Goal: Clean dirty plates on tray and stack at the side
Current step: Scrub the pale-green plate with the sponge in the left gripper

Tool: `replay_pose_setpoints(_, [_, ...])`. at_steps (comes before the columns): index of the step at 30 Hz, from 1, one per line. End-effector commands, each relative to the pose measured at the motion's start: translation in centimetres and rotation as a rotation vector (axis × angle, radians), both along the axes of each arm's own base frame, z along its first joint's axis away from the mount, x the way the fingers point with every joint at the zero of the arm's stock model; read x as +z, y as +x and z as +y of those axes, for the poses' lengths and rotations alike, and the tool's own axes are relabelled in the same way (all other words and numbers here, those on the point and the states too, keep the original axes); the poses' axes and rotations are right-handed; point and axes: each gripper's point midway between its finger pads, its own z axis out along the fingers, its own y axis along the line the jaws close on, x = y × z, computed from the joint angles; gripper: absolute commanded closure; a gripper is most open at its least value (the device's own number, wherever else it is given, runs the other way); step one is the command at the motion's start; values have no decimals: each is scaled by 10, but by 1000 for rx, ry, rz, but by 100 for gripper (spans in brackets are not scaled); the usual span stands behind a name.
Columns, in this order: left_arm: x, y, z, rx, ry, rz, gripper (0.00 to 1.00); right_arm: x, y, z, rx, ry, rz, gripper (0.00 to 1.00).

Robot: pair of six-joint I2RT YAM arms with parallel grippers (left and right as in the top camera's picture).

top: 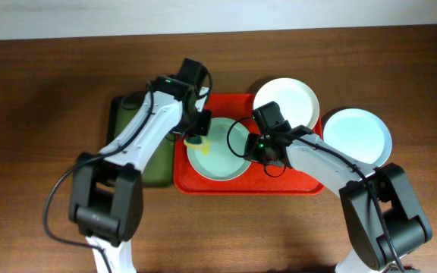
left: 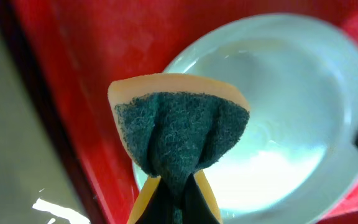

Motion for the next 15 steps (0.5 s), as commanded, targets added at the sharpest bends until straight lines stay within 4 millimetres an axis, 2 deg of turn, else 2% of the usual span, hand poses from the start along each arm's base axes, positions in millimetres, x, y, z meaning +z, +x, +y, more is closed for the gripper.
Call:
replay_pose_setpoints(1, [-26, -6, -10, 23, 20, 50, 100, -8, -6, 0, 5, -9, 22, 96])
replay_pose_setpoints(6, [-54, 2, -10, 58, 60, 52, 100, -8, -6, 0, 5, -9, 23, 96])
replay_pose_setpoints(8, [-70, 0, -7, 80, 87, 79, 100, -8, -6, 0, 5, -9, 24, 96])
replay_pose_setpoints(10, [-90, -11, -10, 74, 82, 149, 100, -8, -7, -1, 5, -11, 27, 96])
replay_pose_setpoints(11, [-98, -20, -18, 64, 44, 198, 100, -8, -7, -1, 5, -11, 27, 96])
replay_pose_setpoints(12, [-103, -32, -38, -7, -66, 268, 100, -8, -7, -1, 5, -11, 27, 96])
replay_pose_setpoints(13, [-94, -44, -63, -109, -227, 320, 100, -8, -7, -1, 6, -11, 27, 96])
replay_pose_setpoints(14, [-84, -44, -74, -129, -307, 331, 100, -8, -7, -1, 5, -11, 27, 96])
replay_pose_setpoints(15, [-73, -36, -78, -123, -355, 320, 100, -8, -7, -1, 6, -11, 27, 96])
